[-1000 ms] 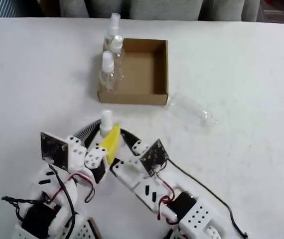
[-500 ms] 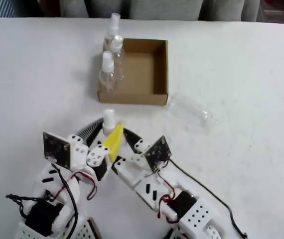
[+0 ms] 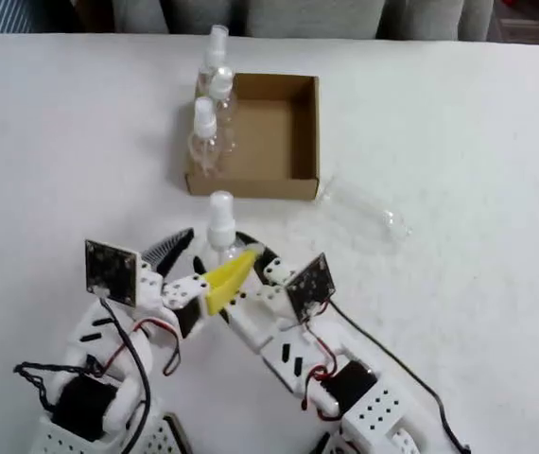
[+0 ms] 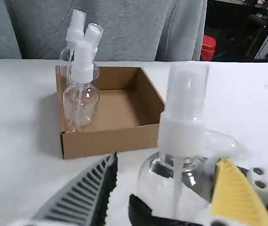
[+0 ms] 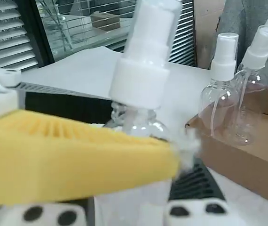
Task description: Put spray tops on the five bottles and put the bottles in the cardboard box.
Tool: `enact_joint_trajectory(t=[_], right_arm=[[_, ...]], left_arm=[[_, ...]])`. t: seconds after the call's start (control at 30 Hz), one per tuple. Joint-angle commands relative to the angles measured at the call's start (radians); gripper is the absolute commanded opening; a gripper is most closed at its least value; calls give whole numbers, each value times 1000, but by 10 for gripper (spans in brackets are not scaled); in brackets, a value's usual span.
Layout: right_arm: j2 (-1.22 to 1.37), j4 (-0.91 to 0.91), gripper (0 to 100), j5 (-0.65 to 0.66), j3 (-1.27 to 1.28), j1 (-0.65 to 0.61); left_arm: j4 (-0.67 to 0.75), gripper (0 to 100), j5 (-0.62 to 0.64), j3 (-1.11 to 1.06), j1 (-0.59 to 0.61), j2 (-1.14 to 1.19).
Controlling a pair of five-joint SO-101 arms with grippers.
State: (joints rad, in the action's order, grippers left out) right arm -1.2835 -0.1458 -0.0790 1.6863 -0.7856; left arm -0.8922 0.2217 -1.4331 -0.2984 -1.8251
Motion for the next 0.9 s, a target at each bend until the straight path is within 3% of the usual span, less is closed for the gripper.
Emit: enact_joint_trajectory(t=[0.0, 0.3, 0.57, 0.8, 0.87], right_arm=[[-12, -35, 16, -9, -8, 15], [-4, -33, 16, -9, -8, 15], [-5, -33, 16, -9, -8, 16], [-8, -33, 16, -8, -8, 16], [-7, -33, 16, -8, -6, 18]], left_arm=[[-35, 317, -11, 89, 12, -7], [5, 317, 86, 245, 12, -7], [-109, 307, 81, 262, 39, -7], [-121, 36, 80, 252, 228, -7], [-120, 31, 51, 230, 282, -5]])
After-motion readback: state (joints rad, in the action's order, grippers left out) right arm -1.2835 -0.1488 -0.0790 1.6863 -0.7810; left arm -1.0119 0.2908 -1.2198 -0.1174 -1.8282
